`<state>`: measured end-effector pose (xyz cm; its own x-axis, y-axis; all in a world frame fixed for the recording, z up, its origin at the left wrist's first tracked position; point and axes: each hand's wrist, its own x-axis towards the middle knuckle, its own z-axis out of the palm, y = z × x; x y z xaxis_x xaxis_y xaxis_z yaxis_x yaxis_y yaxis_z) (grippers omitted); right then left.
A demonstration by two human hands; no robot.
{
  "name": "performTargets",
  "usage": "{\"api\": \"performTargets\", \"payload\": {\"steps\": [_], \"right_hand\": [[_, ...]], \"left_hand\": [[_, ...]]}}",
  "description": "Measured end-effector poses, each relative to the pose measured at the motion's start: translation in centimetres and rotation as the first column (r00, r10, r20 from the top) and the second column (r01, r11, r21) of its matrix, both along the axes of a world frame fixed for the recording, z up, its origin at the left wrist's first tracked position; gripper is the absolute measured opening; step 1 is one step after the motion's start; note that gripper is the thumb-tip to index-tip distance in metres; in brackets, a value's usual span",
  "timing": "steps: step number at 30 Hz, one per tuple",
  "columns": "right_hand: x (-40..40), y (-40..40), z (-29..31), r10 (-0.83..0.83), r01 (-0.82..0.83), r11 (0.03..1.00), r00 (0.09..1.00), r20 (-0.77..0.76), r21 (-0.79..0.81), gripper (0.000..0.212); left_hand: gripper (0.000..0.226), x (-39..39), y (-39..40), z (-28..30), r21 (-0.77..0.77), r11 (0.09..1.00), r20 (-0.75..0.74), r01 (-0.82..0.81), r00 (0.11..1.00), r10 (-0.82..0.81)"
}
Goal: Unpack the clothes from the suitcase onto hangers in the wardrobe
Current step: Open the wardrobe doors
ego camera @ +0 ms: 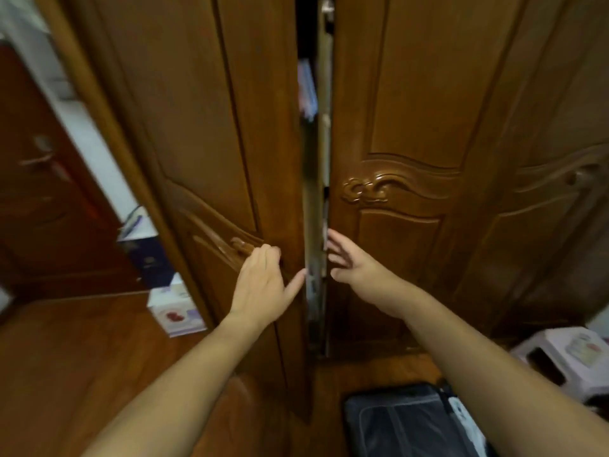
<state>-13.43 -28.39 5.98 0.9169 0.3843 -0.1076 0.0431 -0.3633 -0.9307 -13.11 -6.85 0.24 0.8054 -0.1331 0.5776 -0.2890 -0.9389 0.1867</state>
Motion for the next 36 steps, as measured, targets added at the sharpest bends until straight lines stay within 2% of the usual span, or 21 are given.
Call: {"api": "performTargets", "payload": {"steps": [2,4,6,9,11,14,17,19,22,24,26,28,30,31,32,34,36], "right_hand": [[-0.8,3.2,-0.1,0.168,-0.167,0.985,0.985,-0.025,0.048,0.092],[-1.7,6.1,-0.7,0.302,-0.300,0.953,0.952,-0.043,0.041,0.094],[-2.6,8.7,-1.4,0.360,-0.358,0.933,0.931,-0.059,0.030,0.093],[-3.1,11.4,-2.2,0.356,-0.352,0.934,0.931,-0.088,0.054,0.091],[-3.0,12.4,-2.3,0.324,-0.320,0.946,0.942,-0.086,0.056,0.091],[-2.5,14.0,-2.1,0.311,-0.309,0.950,0.948,-0.066,0.036,0.093],[-2.1,15.2,-1.7,0.314,-0.313,0.949,0.947,-0.066,0.018,0.093],[-2.1,15.8,-1.5,0.323,-0.324,0.946,0.945,-0.048,-0.012,0.092],[-1.8,16.2,-1.4,0.310,-0.311,0.950,0.950,-0.033,-0.019,0.091],[-1.6,16.1,-1.1,0.298,-0.298,0.954,0.954,-0.020,-0.021,0.090],[-1.3,15.7,-0.8,0.290,-0.289,0.957,0.957,-0.001,-0.034,0.090],[-1.0,15.1,-0.2,0.277,-0.276,0.960,0.961,0.017,-0.037,0.088],[-0.4,14.3,0.7,0.265,-0.263,0.964,0.963,0.042,-0.049,0.087],[0.0,13.8,1.3,0.260,-0.256,0.965,0.964,0.057,-0.061,0.088],[0.6,13.3,2.0,0.254,-0.249,0.966,0.964,0.073,-0.077,0.088],[2.1,12.2,4.0,0.233,-0.221,0.969,0.966,0.115,-0.110,0.088],[4.0,11.0,6.7,0.207,-0.185,0.973,0.964,0.165,-0.142,0.086]], "left_hand": [[0.065,-3.7,2.2,0.6,-0.043,0.994,-0.048,-0.104,0.994,0.102],[0.066,-6.8,4.5,0.8,-0.074,0.973,-0.088,-0.219,0.973,0.213],[0.059,-9.8,6.8,0.8,-0.180,0.939,-0.122,-0.294,0.953,0.276],[0.049,-14.0,10.2,0.4,-0.388,0.871,-0.140,-0.300,0.954,0.267],[0.043,-16.2,12.3,-0.1,-0.519,0.790,-0.117,-0.327,0.942,0.314],[0.044,-17.5,15.4,-0.7,-0.645,0.613,-0.132,-0.457,0.856,0.499],[0.041,-17.6,19.0,0.1,-0.690,0.442,-0.260,-0.573,0.766,0.588],[0.038,-17.7,20.8,0.6,-0.677,0.408,-0.309,-0.612,0.740,0.597],[0.035,-18.0,20.1,0.4,-0.627,0.489,-0.279,-0.606,0.761,0.586],[0.034,-17.8,18.6,-0.2,-0.639,0.506,-0.243,-0.580,0.776,0.582],[0.033,-17.4,17.8,-0.4,-0.680,0.465,-0.245,-0.568,0.773,0.586],[0.041,-16.9,17.4,-0.1,-0.730,0.397,-0.262,-0.557,0.763,0.590],[0.058,-16.8,16.0,1.0,-0.756,0.388,-0.153,-0.527,0.718,0.679],[0.063,-16.7,14.7,2.0,-0.759,0.437,-0.026,-0.482,0.694,0.719],[0.062,-16.4,13.3,3.3,-0.739,0.532,0.120,-0.414,0.696,0.708],[0.051,-14.8,10.8,6.2,-0.608,0.755,0.337,-0.247,0.780,0.527],[0.037,-11.7,9.6,9.8,-0.476,0.870,0.330,-0.127,0.891,0.310]]}}
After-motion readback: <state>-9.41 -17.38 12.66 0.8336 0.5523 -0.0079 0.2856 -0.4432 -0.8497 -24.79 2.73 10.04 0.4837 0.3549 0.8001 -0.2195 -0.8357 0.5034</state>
